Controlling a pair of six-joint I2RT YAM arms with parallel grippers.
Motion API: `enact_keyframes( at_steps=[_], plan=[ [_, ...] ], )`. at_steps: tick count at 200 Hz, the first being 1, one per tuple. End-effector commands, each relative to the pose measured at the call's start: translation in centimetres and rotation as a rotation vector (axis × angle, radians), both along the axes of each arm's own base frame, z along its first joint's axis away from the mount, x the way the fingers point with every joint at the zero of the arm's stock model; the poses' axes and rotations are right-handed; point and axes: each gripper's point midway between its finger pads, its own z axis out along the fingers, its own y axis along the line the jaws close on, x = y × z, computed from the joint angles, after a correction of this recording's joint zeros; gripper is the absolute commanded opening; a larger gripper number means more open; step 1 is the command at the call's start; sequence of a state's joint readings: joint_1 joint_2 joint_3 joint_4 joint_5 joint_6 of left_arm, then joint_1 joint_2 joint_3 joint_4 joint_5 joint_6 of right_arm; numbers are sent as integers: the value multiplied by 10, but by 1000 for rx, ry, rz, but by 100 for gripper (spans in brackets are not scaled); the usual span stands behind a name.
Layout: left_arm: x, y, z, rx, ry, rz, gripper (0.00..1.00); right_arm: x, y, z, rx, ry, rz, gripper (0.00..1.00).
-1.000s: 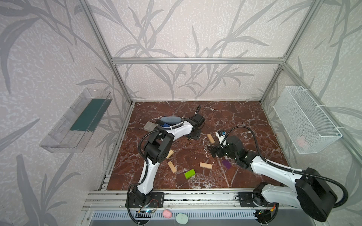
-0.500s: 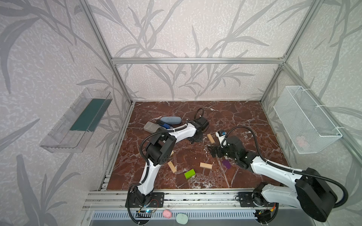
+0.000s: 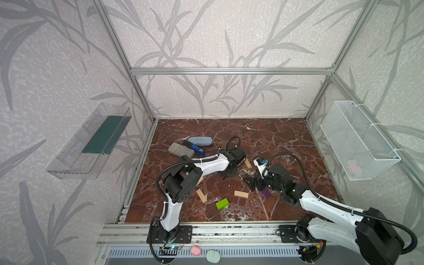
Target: Build the wood block tower
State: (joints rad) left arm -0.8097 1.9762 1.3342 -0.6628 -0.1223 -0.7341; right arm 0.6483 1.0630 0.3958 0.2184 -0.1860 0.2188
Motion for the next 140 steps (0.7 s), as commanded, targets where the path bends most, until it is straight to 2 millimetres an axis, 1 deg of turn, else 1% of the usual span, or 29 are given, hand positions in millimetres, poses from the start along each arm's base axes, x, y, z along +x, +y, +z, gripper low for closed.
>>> enact_keyframes(
  at_steps=[1,27,52,63,82,99,140],
  plan=[
    [-15,5,-1,-9,21,47,24,-4,5,9,31,-42,37,99],
    [-21,0,-1,-14,15,44,24,-2,6,8,25,-41,37,99],
    [-20,-1,-1,-7,6,39,26,-2,7,9,27,-42,40,99],
    [-20,0,-1,2,8,37,28,-1,6,9,25,-45,36,99],
    [-20,-2,0,3,9,25,35,0,5,11,25,-51,31,99],
    [-21,-1,0,7,8,29,38,0,5,12,27,-58,28,99],
    [-19,-3,-1,1,2,35,39,2,5,13,28,-67,25,99]
  ],
)
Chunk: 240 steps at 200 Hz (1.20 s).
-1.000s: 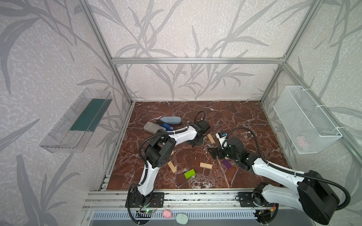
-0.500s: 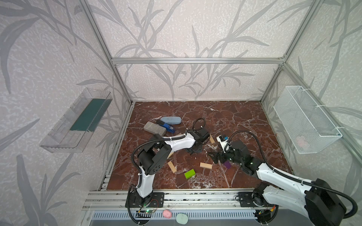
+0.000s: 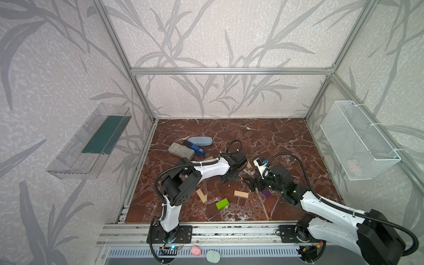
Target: Build the wood block tower
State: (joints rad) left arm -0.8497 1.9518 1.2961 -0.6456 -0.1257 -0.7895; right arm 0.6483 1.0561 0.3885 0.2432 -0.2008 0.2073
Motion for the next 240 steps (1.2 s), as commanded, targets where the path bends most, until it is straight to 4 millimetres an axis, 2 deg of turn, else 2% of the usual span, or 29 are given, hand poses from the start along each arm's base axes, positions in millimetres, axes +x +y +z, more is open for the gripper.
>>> enact_keyframes(
  at_steps=[1,56,94,108,152,183,240],
  plan=[
    [-4,4,0,17,7,21,38,3,2,9,14,-44,6,99],
    [-1,5,4,11,-12,41,37,3,3,10,14,-50,8,99],
    [3,-1,16,-19,-34,35,46,3,2,10,10,-52,2,99],
    [4,-3,22,-41,-48,31,51,3,1,11,9,-55,-1,99],
    [7,-5,48,-89,-104,17,58,4,-9,25,13,-79,-45,99],
    [7,6,68,-104,-161,33,61,3,-11,39,18,-59,-61,99],
    [5,21,101,-117,-248,5,62,1,-20,42,-45,65,-113,99]
  ],
)
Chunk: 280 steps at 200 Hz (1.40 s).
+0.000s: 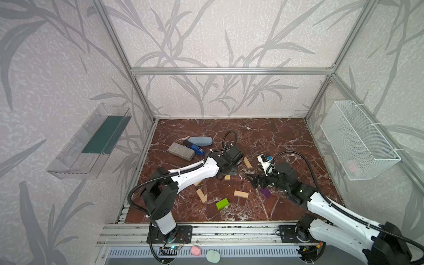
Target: Build the wood block tower
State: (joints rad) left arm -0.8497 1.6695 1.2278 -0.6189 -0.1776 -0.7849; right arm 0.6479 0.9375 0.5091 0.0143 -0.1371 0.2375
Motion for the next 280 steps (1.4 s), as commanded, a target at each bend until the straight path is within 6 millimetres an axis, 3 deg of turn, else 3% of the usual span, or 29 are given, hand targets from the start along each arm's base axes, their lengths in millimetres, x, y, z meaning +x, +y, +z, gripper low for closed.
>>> enact_keyframes(
  at_steps=[1,59,110,133,216,254,280],
  plan=[
    [-1,15,13,28,-54,1,62,-1,-8,0,-43,74,-44,99],
    [-3,34,46,-35,-190,-11,64,6,-3,1,-114,190,-52,99],
    [-8,52,52,-69,-220,-1,65,25,7,-11,-165,263,-69,99],
    [-10,57,52,-86,-218,1,65,40,8,-25,-206,305,-104,96],
    [-10,71,51,-141,-221,36,65,101,8,-79,-323,444,-191,73],
    [-9,72,49,-158,-222,48,65,117,8,-99,-391,472,-200,62],
    [-7,72,48,-159,-220,51,65,123,9,-108,-414,478,-205,60]
  ],
)
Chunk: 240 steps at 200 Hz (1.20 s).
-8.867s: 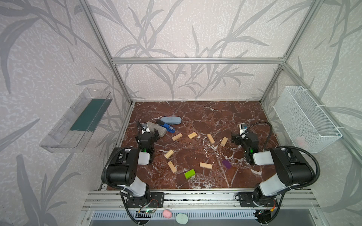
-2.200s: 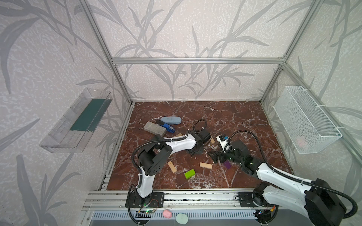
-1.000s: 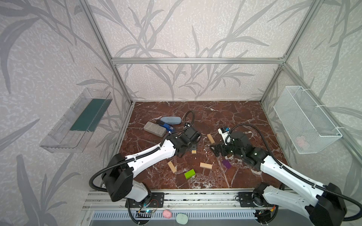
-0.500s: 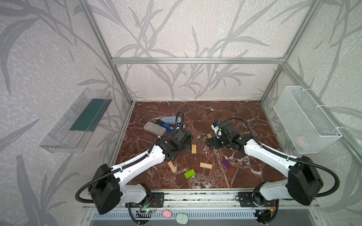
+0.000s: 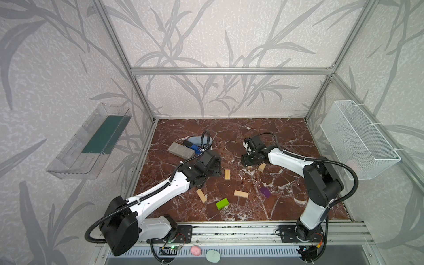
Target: Build the wood block tower
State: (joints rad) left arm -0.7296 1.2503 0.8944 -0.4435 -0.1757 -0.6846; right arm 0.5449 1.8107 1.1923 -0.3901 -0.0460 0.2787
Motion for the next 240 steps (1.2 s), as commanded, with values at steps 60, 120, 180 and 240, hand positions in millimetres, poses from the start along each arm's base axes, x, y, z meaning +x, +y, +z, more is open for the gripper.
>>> enact_keyframes(
  at_steps=[60,120,180,240],
  plan=[
    [4,0,3,-32,-10,17,65,12,-7,-21,-96,30,0,51],
    [5,2,-4,-29,10,23,65,16,-10,-32,-125,43,8,43],
    [5,1,-5,-35,19,24,65,9,-11,-40,-123,74,-5,30],
    [3,4,-5,-44,19,28,65,-19,-8,-42,-110,103,-106,26]
  ],
)
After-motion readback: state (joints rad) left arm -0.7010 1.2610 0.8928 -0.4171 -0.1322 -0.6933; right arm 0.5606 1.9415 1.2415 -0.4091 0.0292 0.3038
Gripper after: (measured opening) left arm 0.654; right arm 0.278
